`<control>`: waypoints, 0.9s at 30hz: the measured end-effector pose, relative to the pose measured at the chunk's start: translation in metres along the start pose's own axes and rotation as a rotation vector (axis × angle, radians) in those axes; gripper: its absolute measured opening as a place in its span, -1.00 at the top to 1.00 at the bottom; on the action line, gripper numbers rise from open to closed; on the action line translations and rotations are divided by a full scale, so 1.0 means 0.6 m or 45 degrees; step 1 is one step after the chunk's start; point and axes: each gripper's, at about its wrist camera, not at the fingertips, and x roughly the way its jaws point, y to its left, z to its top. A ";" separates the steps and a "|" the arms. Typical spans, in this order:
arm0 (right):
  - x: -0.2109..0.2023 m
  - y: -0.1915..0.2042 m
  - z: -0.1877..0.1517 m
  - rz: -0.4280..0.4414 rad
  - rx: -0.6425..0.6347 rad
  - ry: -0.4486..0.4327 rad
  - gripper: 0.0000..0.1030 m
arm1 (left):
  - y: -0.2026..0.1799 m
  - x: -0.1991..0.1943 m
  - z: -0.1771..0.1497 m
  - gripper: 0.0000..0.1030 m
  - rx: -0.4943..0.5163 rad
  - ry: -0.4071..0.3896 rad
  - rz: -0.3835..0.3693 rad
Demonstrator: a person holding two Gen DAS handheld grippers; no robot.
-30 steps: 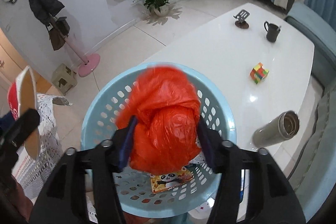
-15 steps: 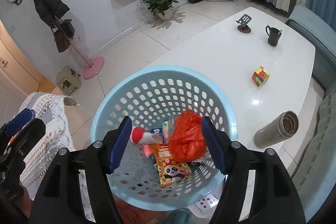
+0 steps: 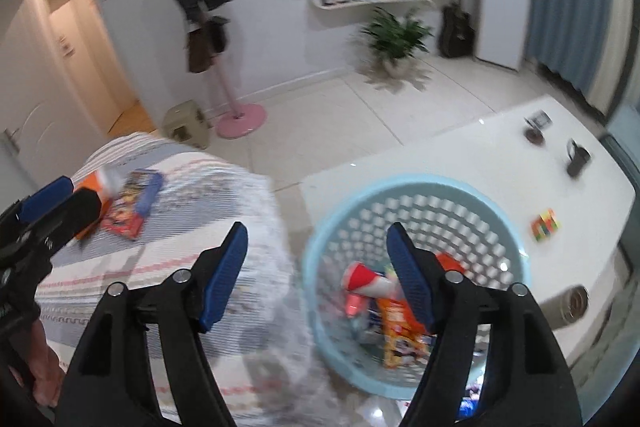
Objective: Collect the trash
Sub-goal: 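Move both open tools back over the striped table, then grasp the orange cup with the left tool while the right tool grasps the snack box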
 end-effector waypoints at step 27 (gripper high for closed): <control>0.190 0.326 0.015 0.305 -0.065 0.343 -0.70 | 0.296 0.038 -0.096 -0.53 -0.175 0.300 0.296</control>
